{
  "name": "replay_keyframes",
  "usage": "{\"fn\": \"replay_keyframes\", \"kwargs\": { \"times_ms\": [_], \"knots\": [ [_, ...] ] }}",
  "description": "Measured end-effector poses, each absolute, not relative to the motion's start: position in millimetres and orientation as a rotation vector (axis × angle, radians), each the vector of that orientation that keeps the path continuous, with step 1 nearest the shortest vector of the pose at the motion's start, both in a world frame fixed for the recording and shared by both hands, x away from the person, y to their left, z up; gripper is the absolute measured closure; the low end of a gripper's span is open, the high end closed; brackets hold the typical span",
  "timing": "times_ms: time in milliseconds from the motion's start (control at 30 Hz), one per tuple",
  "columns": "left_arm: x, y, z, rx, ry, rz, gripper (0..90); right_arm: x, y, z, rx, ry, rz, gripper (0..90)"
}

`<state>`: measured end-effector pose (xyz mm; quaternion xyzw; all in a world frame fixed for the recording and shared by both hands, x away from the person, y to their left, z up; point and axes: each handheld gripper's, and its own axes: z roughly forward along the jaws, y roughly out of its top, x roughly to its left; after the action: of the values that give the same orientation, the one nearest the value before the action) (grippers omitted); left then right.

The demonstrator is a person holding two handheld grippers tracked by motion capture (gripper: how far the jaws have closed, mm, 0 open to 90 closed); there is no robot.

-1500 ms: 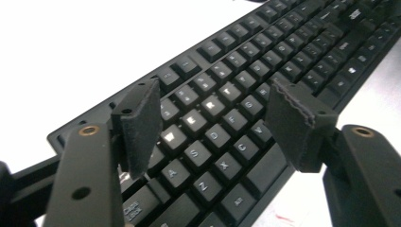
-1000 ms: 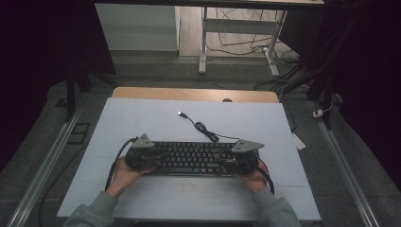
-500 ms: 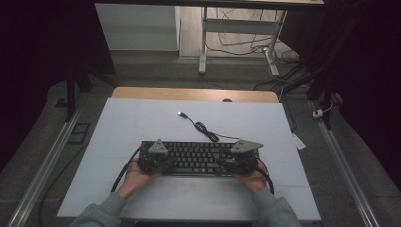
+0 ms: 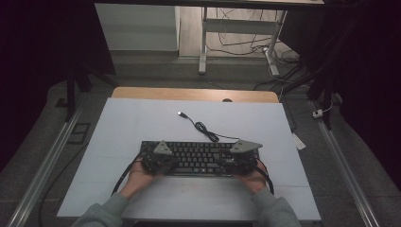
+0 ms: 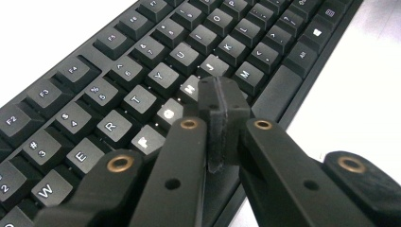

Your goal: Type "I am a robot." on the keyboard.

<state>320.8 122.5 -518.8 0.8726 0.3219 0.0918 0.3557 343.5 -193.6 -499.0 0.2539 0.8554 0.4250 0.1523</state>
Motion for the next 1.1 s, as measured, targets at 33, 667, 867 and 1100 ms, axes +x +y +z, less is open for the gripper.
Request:
{"fn": "replay_keyframes", "kwargs": {
  "times_ms": [33, 667, 867, 1100],
  "knots": [
    [321, 122, -519, 2.255, 0.83, 0.235, 88.8, 344, -194, -499, 0.729, 2.454, 1.221, 48.6],
    [318, 161, -496, 2.065, 0.915, 0.287, 88.3, 344, -195, -498, 0.737, 2.45, 1.208, 48.5],
    [317, 179, -493, 2.034, 0.964, 0.298, 71.4, 343, -195, -498, 0.731, 2.452, 1.213, 48.5],
    [318, 192, -494, 2.003, 1.046, 0.317, 45.9, 343, -196, -497, 0.732, 2.449, 1.217, 48.5]
  ]
}}
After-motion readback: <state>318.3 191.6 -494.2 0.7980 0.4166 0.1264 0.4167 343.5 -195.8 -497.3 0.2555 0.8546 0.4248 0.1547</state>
